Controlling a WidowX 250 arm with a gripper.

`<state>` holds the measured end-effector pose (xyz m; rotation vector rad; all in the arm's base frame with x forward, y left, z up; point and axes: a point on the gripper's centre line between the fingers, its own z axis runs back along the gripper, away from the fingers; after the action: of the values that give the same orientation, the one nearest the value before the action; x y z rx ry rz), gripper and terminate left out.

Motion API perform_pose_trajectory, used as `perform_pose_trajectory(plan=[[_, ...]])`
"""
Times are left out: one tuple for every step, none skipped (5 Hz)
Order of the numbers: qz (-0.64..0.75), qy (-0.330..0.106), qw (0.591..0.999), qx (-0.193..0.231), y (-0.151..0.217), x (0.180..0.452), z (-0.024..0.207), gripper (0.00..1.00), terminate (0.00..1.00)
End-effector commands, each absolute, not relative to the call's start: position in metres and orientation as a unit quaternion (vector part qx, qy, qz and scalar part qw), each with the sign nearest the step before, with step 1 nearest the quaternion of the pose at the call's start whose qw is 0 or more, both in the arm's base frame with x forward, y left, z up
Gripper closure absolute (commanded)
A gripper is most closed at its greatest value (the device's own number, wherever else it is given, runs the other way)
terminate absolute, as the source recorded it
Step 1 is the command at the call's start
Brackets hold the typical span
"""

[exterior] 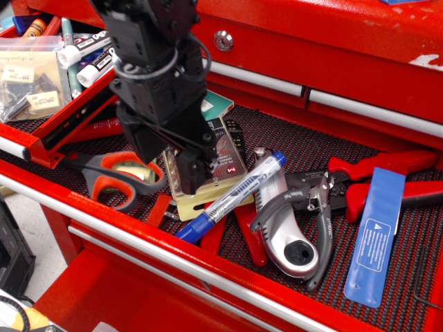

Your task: Pick up blue pen and put into drawer

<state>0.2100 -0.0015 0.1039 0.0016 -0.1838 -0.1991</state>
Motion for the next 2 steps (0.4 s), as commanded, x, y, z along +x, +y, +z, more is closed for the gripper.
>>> perform_pose_trajectory(plan=[[-0.123,-0.128,0.984,0.001,-0.0039,0.2284,0.1089,0.0,0.0],[-0.129,-0.141,0.982,-0.001,-0.0044,0.2311,0.104,0.0,0.0]])
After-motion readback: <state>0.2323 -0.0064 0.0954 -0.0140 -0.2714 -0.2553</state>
